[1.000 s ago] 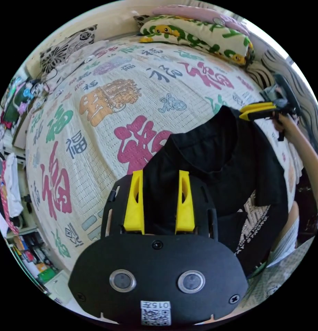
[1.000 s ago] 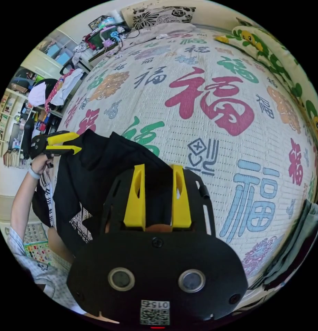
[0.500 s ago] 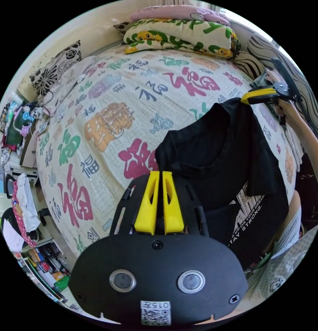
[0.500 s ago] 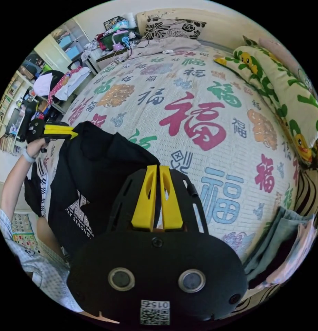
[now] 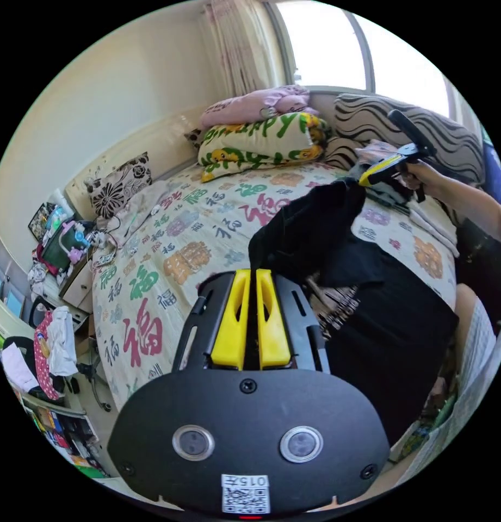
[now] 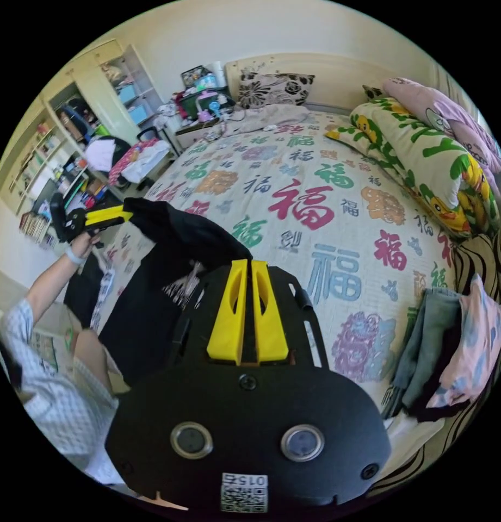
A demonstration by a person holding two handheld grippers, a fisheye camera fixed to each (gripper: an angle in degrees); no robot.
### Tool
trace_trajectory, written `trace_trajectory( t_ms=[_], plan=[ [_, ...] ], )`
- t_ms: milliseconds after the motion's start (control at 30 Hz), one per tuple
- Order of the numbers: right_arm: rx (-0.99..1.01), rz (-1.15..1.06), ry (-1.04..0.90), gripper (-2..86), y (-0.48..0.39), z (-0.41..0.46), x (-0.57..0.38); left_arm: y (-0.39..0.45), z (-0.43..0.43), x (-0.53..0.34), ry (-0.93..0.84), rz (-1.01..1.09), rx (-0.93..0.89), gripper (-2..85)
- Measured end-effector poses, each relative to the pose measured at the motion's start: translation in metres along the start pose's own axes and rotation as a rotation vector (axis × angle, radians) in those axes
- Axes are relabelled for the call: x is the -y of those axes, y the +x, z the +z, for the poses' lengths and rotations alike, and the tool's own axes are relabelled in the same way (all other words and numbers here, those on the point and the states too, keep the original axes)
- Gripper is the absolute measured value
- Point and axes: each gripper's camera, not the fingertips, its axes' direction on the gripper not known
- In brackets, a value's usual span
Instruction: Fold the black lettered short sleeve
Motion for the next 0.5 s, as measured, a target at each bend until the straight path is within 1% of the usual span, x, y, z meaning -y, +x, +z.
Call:
trace_trajectory(
  t_ms=[67,100,167,200,267,367,400,433,500],
  plan=[
    [0.057,-0.066,-0.004,-0.6,-0.031,-0.029,-0.073,0.029,-0.050,-0.060,0.048,0.001,-0.047,0.6],
    [0.083,-0.072,-0.006,-0.6,-0.039,-0.034,-0.093,0.037,-0.062,-0.075,0.056,-0.005,-0.063,0.6],
    [0.169,-0.056,-0.038,-0.6,-0.070,-0.045,-0.175,0.069,-0.105,-0.139,0.076,-0.058,-0.098,0.6],
    [0.179,-0.050,-0.046,-0.6,-0.078,-0.045,-0.195,0.078,-0.113,-0.155,0.076,-0.073,-0.106,0.6],
    [0.196,-0.016,-0.094,-0.5,-0.106,-0.038,-0.263,0.104,-0.133,-0.211,0.033,-0.217,-0.147,0.9],
    [0.122,-0.004,-0.188,-0.5,-0.129,-0.018,-0.319,0.127,-0.140,-0.266,-0.058,-0.403,-0.177,1.6],
    [0.100,-0.004,-0.220,-0.5,-0.131,-0.012,-0.327,0.131,-0.140,-0.274,-0.078,-0.430,-0.182,2.0],
    [0.059,0.005,-0.293,-0.6,-0.132,-0.003,-0.339,0.135,-0.141,-0.289,-0.125,-0.495,-0.179,2.7],
    [-0.014,0.055,-0.339,-0.5,-0.131,-0.002,-0.352,0.133,-0.146,-0.307,-0.159,-0.603,-0.200,7.5]
  ],
)
